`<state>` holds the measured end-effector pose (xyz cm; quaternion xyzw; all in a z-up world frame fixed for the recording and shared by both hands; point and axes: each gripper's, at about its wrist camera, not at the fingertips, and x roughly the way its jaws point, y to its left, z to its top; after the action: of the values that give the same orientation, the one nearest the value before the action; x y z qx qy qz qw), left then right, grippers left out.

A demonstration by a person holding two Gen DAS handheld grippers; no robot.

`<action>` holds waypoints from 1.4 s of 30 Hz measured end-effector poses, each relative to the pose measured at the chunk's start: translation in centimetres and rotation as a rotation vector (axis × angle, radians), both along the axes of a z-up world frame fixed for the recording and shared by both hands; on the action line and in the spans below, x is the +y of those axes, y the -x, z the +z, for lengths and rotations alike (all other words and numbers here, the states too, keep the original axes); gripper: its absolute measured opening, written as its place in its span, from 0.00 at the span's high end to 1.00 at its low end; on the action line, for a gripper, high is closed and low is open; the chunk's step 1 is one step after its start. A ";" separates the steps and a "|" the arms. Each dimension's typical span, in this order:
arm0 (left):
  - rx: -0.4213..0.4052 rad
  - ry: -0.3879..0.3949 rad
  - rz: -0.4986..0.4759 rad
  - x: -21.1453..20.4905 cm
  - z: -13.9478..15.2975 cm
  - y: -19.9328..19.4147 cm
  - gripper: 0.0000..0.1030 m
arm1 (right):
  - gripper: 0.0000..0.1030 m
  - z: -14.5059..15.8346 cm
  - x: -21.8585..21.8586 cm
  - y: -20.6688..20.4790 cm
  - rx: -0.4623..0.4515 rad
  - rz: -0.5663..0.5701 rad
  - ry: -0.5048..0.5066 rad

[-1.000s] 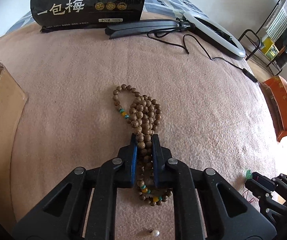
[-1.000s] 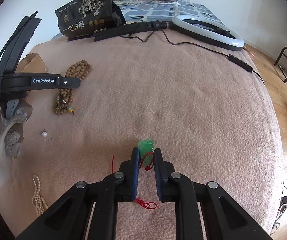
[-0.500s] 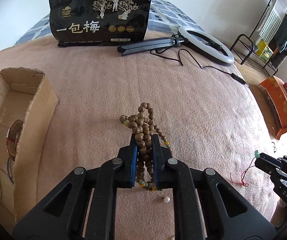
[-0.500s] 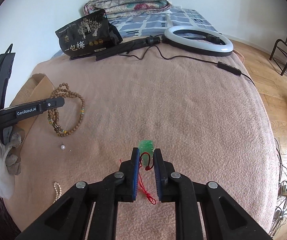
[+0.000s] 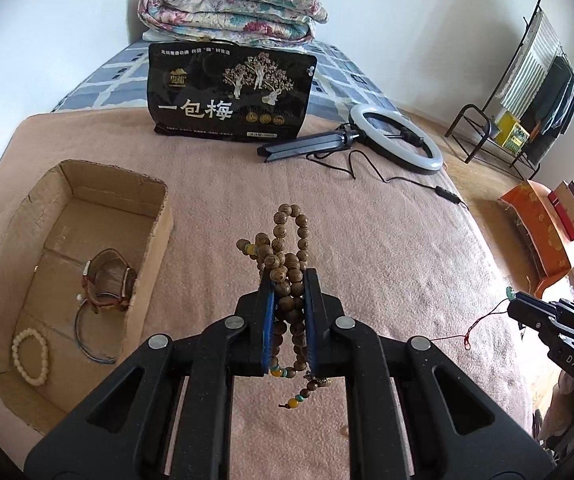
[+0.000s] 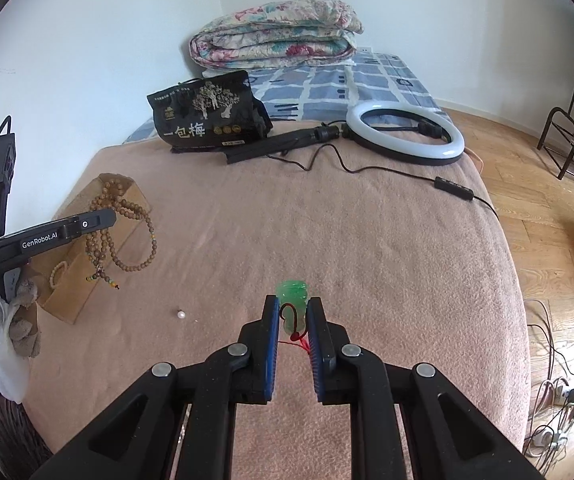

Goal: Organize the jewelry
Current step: 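Lift and carry prayer beads and jade pendant with both tools over the box, then open left tool dropping prayer beads while right tool releases pendant into box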

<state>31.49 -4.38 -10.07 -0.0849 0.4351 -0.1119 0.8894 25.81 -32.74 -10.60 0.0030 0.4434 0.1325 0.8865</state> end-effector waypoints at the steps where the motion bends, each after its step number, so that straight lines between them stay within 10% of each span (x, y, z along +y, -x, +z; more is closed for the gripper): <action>1: -0.009 0.002 0.004 0.4 0.4 0.3 0.89 | 0.88 0.5 0.4 0.2 -0.009 0.006 0.000; 17: -0.142 -0.027 0.114 10.2 5.1 4.6 0.89 | 0.88 5.7 10.4 0.1 -0.087 0.141 -0.021; 42: -0.123 -0.046 0.245 21.9 2.2 6.2 0.89 | 0.88 5.0 28.6 -1.2 -0.065 0.356 -0.076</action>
<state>25.26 17.49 -7.85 -0.1099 0.3684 0.0024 0.9231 27.04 -4.10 -5.57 -0.0464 0.4027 0.3042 0.8621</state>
